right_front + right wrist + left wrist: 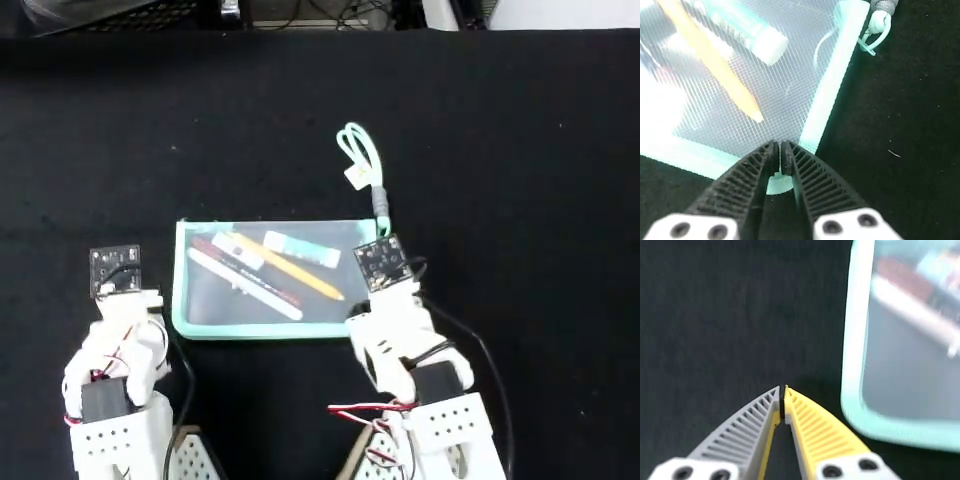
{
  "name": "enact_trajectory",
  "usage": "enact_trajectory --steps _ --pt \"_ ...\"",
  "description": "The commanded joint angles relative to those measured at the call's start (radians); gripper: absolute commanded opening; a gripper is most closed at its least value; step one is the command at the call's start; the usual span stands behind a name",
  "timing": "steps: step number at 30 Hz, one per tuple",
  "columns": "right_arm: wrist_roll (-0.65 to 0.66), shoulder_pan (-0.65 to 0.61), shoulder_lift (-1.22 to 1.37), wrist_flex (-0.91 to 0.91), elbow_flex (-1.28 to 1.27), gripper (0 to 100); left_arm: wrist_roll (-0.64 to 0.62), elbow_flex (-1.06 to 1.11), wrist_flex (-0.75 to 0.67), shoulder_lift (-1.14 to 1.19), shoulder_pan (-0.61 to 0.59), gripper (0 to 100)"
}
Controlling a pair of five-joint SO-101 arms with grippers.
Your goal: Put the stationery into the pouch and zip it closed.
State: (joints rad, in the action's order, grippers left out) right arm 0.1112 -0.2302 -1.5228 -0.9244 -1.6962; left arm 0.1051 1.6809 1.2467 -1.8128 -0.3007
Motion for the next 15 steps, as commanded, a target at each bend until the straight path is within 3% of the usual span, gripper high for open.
enact_trajectory --steps 1,15 --pt "0.0 -0.014 -0.001 -0.005 0.004 2.6 -0.012 0.018 0.025 -0.009 -0.007 3" --pt "0.0 -0.014 -0.001 -0.005 0.004 2.6 -0.012 0.018 0.025 -0.009 -0.012 3"
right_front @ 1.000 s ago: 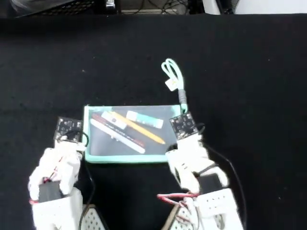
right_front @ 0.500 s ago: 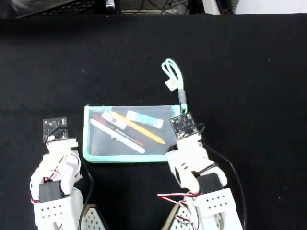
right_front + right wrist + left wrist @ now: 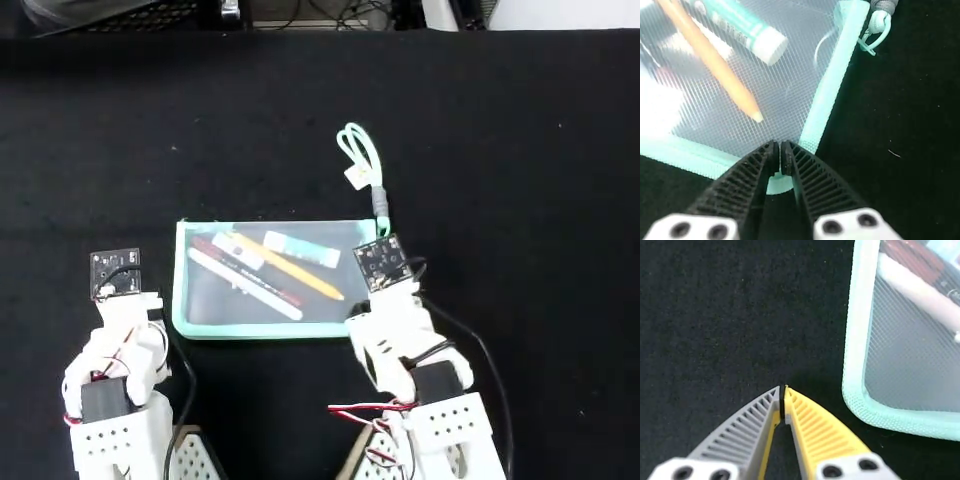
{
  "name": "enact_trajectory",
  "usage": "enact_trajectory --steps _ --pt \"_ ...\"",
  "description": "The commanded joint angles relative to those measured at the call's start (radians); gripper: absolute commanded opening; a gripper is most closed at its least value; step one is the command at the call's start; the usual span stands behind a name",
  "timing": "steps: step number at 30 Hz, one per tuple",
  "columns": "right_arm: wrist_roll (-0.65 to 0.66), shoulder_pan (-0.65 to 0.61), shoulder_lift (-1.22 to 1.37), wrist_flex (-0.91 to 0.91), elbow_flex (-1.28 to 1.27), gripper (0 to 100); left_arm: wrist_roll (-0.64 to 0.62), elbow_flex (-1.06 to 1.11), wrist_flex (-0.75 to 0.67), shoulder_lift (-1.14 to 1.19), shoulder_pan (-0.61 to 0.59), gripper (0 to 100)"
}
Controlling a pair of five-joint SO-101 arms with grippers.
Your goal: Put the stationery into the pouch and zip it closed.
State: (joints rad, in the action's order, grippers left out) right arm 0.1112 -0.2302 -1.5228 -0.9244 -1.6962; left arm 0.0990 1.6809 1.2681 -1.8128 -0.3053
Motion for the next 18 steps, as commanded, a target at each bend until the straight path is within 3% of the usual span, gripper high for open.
enact_trajectory --steps 1,14,18 --pt "0.0 -0.014 -0.001 -0.005 0.004 2.6 -0.006 0.018 0.003 -0.009 -0.007 3" --pt "0.0 -0.012 -0.028 -0.014 0.002 2.6 -0.005 0.018 0.008 -0.015 0.001 3" --pt "0.0 -0.011 -0.117 -0.109 0.002 2.6 -0.005 0.018 0.008 -0.015 0.001 3"
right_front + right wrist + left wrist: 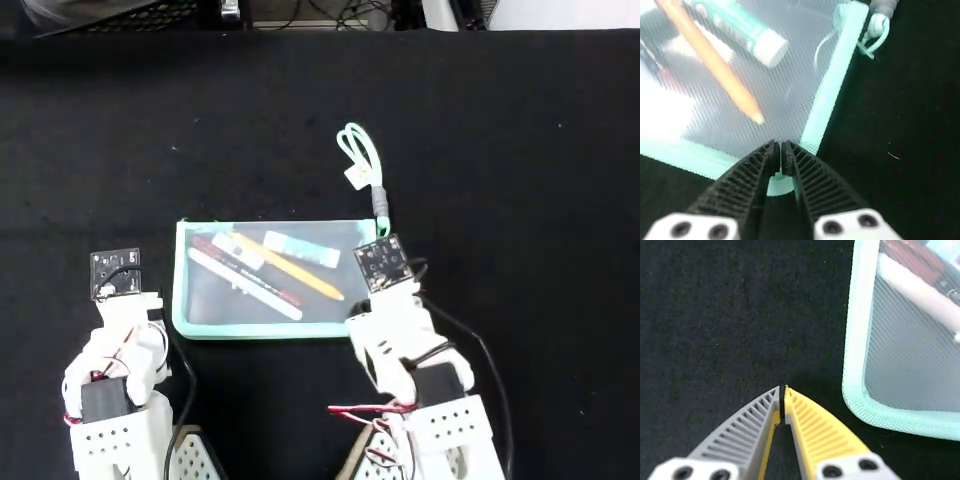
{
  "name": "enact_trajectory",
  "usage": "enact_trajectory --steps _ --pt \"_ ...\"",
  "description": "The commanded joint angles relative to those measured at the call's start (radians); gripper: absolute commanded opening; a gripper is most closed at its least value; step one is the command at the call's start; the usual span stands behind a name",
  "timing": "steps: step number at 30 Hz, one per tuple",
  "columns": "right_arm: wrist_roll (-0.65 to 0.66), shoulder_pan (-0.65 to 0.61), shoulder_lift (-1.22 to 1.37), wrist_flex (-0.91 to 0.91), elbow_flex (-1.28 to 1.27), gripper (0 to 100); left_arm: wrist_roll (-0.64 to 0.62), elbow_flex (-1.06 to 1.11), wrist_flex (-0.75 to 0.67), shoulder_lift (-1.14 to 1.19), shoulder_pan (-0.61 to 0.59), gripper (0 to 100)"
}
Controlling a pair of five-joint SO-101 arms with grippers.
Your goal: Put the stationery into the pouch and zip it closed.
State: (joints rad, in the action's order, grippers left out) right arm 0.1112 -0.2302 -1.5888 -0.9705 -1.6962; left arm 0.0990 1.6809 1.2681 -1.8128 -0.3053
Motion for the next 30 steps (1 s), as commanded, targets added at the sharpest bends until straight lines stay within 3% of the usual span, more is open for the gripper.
enact_trajectory --steps 1,4,8,15,18,21,24,30 --pt "0.0 -0.011 -0.079 -0.11 0.002 2.6 -0.005 0.018 0.008 -0.015 -0.002 3" --pt "-0.005 -0.011 -0.166 -0.272 0.005 2.6 -0.005 0.018 0.008 -0.015 -0.008 3" --pt "-0.002 0.017 -0.268 -0.318 0.01 2.6 -0.005 0.018 0.008 -0.015 -0.001 3" --pt "-0.005 0.292 -0.289 -0.328 0.012 2.6 -0.005 0.018 0.008 -0.015 0.004 3" --pt "-0.003 0.387 -0.291 -0.328 0.012 2.6 -0.005 0.018 0.008 -0.015 0.082 3" --pt "-0.003 0.396 -0.291 -0.328 0.012 2.6 -0.005 0.018 0.008 -0.015 0.232 3" --pt "-0.003 0.396 -0.291 -0.328 0.012 2.6 -0.005 0.018 0.008 -0.015 0.302 3" --pt "-0.003 0.396 -0.291 -0.328 0.012 2.6 -0.005 0.018 0.008 -0.015 0.183 3"
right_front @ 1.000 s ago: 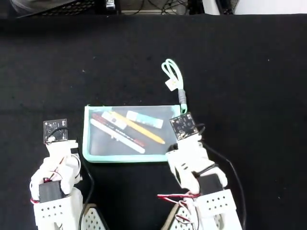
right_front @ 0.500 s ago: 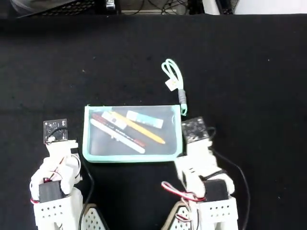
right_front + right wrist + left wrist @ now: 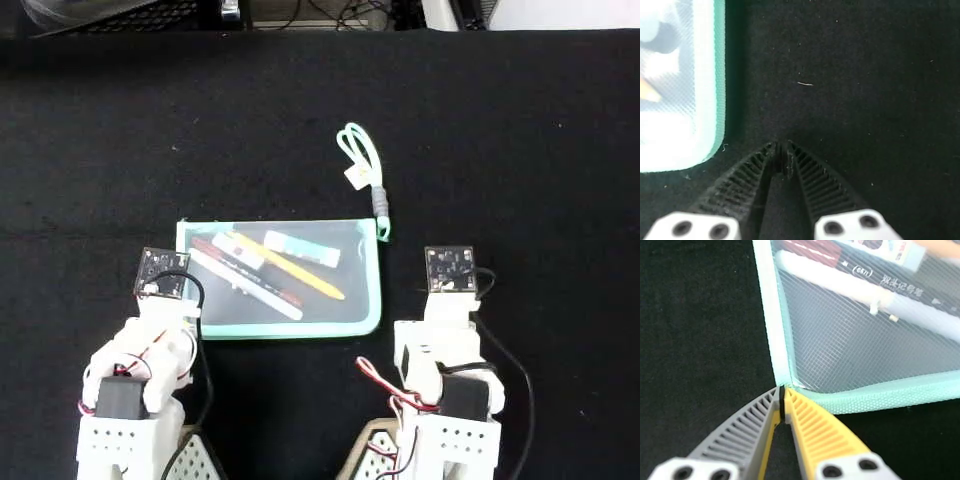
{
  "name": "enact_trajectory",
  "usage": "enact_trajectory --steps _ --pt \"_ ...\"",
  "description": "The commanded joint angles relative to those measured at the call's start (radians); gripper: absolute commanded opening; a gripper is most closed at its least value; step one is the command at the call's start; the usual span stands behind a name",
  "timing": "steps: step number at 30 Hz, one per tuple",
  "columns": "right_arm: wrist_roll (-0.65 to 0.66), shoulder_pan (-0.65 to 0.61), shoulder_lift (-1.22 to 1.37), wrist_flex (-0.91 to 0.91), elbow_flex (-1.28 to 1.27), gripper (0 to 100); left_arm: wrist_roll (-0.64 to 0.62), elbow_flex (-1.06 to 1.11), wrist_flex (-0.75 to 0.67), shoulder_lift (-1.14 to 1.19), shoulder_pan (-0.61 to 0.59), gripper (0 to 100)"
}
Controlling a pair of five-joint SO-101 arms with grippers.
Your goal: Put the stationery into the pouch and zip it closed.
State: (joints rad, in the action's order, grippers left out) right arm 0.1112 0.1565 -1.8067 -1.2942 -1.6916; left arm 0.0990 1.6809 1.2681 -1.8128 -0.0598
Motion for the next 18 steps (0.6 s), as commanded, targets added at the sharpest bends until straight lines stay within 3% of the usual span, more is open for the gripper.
enact_trajectory --steps 1,18 --pt "-0.003 0.009 -0.073 -0.005 0.007 2.6 -0.005 0.018 0.008 -0.015 -0.085 3" --pt "-0.003 0.009 -0.07 -0.005 0.007 2.6 -0.005 0.018 0.005 -0.009 -0.104 3"
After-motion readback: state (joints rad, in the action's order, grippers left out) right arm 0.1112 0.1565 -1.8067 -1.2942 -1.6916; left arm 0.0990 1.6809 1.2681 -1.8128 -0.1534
